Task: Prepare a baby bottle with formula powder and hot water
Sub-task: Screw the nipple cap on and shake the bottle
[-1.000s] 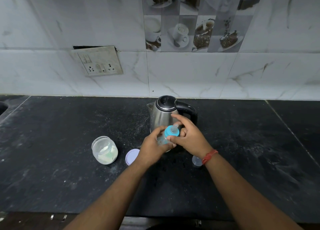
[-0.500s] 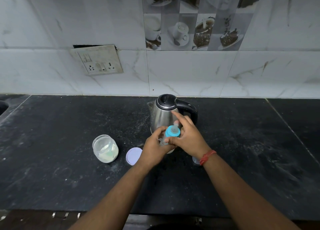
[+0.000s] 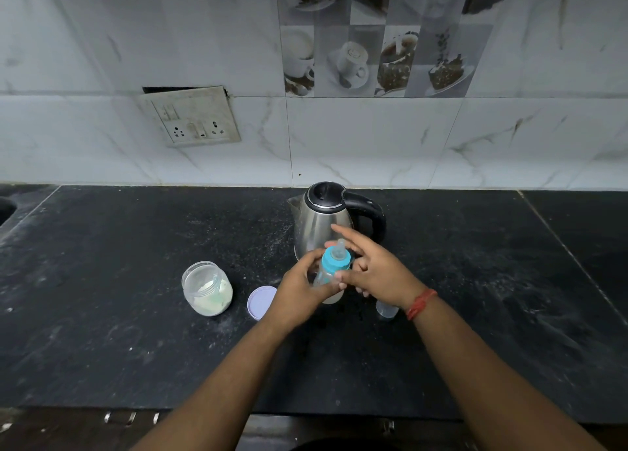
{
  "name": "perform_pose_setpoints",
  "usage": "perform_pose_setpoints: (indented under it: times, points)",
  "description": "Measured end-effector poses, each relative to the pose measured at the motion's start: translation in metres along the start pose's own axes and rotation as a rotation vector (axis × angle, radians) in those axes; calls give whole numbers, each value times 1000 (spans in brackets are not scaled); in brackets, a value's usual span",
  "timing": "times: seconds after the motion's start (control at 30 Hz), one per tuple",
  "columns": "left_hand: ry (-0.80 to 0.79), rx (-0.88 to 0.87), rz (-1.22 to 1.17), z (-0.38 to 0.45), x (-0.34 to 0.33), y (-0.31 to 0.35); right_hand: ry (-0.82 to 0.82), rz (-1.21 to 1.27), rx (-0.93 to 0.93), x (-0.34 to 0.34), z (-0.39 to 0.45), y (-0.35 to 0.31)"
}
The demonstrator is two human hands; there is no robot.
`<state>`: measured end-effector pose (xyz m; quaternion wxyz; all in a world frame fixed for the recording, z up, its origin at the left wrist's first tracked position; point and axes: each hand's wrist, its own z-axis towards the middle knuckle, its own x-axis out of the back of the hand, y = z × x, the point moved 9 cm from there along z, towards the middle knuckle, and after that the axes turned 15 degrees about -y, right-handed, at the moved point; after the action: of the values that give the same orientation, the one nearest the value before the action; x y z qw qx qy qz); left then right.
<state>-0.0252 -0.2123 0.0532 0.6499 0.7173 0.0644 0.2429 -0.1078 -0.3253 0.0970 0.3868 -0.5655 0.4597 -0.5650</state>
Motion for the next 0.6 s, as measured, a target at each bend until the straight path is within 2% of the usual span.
perform_pose_setpoints:
  times: [0.03,0.17,0.23,0.3,0.43,0.47,0.53,0.6]
  points:
    - [-5,0,4,-1,0,1,3,28,13,1,-3,-3]
    - [31,-23,42,-4,-2,11,242,92,41,2,-7,0]
    - [61,-34,52,-5,-1,13,298,128,45,-6,-5,8]
    - [29,-40,41,-6,-1,14,263,93,50,-7,-5,7]
    - [-121,-16,-8,-11,-2,10,-91,39,24,-8,-4,-5]
    - [-155,-9,-17,-12,-2,8,-135,13,23,-6,-5,-6]
    - [-195,-2,-47,-13,-4,7,-86,-42,34,0,-5,-7]
    - [-145,-10,-63,-13,-3,11,73,-11,49,2,-6,-7]
